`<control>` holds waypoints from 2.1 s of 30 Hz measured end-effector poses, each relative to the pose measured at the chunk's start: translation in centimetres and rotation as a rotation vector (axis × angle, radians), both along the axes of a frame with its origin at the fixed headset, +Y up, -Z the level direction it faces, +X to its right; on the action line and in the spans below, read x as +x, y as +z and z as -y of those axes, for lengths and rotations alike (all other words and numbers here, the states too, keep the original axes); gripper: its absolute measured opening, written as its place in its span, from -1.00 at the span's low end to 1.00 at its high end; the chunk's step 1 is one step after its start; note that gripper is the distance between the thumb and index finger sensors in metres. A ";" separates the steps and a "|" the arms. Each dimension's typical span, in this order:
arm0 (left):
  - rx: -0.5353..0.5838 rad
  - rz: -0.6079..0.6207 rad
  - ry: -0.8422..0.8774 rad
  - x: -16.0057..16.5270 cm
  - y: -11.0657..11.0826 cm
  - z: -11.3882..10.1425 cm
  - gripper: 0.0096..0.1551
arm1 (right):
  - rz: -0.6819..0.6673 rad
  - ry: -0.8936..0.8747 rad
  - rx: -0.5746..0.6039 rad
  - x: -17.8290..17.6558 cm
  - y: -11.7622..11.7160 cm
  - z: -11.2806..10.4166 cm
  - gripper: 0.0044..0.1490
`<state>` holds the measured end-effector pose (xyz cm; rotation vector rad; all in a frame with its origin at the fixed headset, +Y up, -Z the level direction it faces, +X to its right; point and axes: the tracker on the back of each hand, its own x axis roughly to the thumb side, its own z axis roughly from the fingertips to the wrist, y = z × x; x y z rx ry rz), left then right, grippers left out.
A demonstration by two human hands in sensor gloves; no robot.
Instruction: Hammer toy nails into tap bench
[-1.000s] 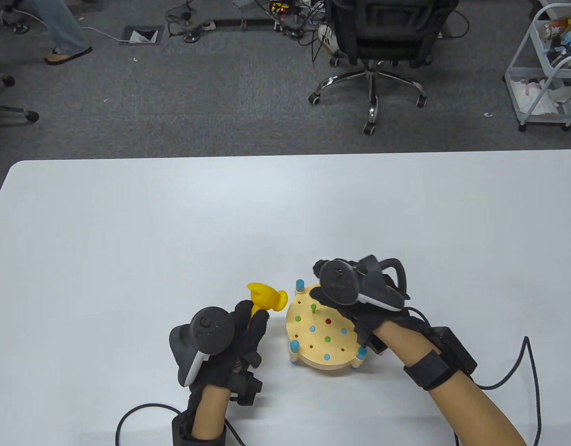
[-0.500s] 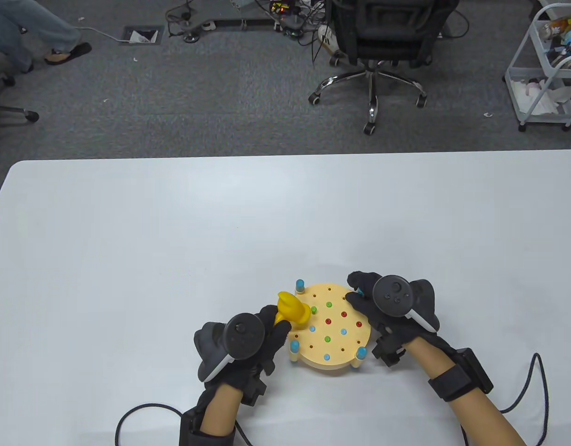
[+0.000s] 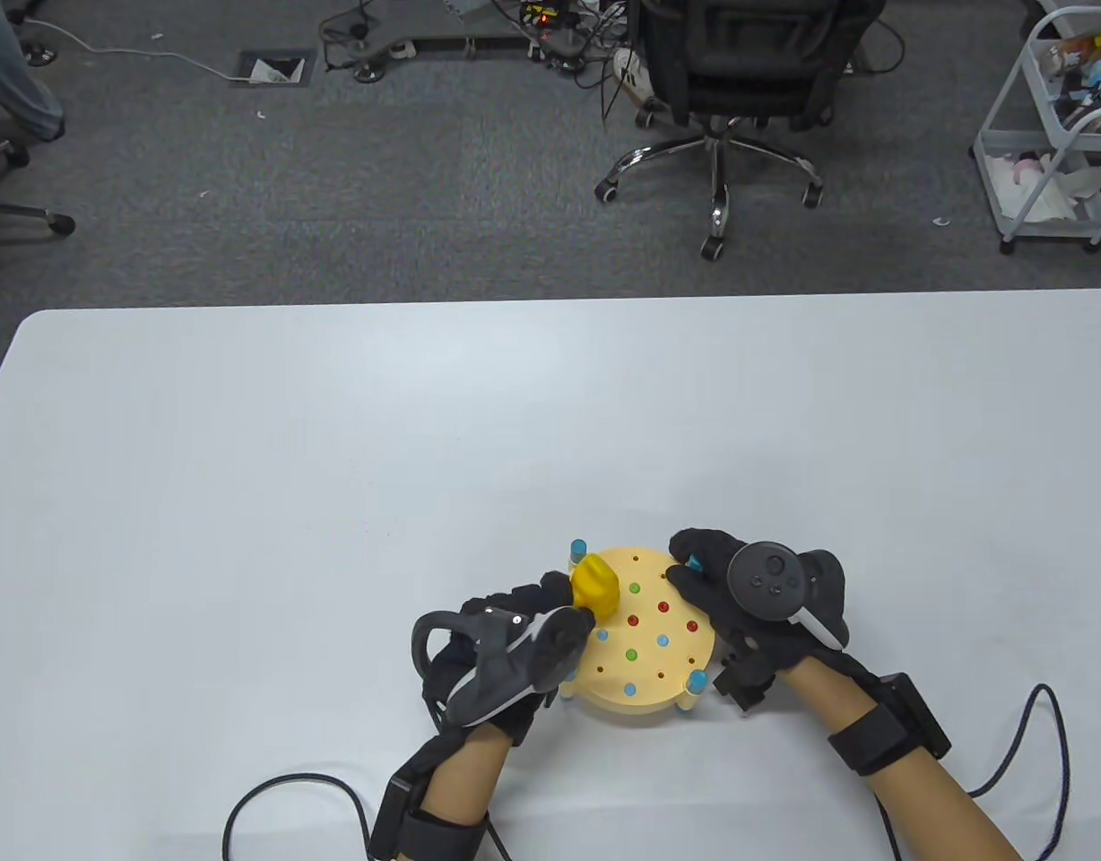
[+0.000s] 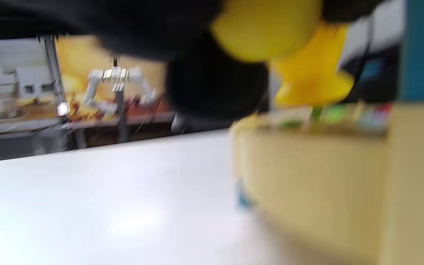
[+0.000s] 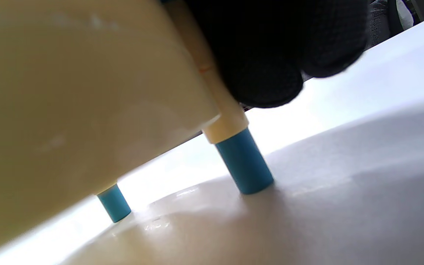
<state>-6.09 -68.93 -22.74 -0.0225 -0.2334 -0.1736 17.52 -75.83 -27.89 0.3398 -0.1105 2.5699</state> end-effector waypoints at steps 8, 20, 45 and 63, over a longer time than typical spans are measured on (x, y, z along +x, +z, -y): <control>0.239 0.043 -0.186 1.9 0.6 -1.9 -0.31 | -0.003 0.005 -0.002 -0.1 0.0 0.0 -0.37; 0.275 -0.178 0.427 -4.0 0.8 -1.9 -0.30 | 0.002 0.005 0.002 -0.1 0.1 0.1 -0.36; -0.303 -0.540 0.562 -9.9 -2.0 8.3 -0.27 | 0.011 -0.031 -0.019 0.2 0.2 0.3 -0.32; -0.266 -0.524 0.074 -8.2 -2.0 6.8 -0.24 | -0.002 -0.049 0.000 1.1 0.4 -0.4 -0.03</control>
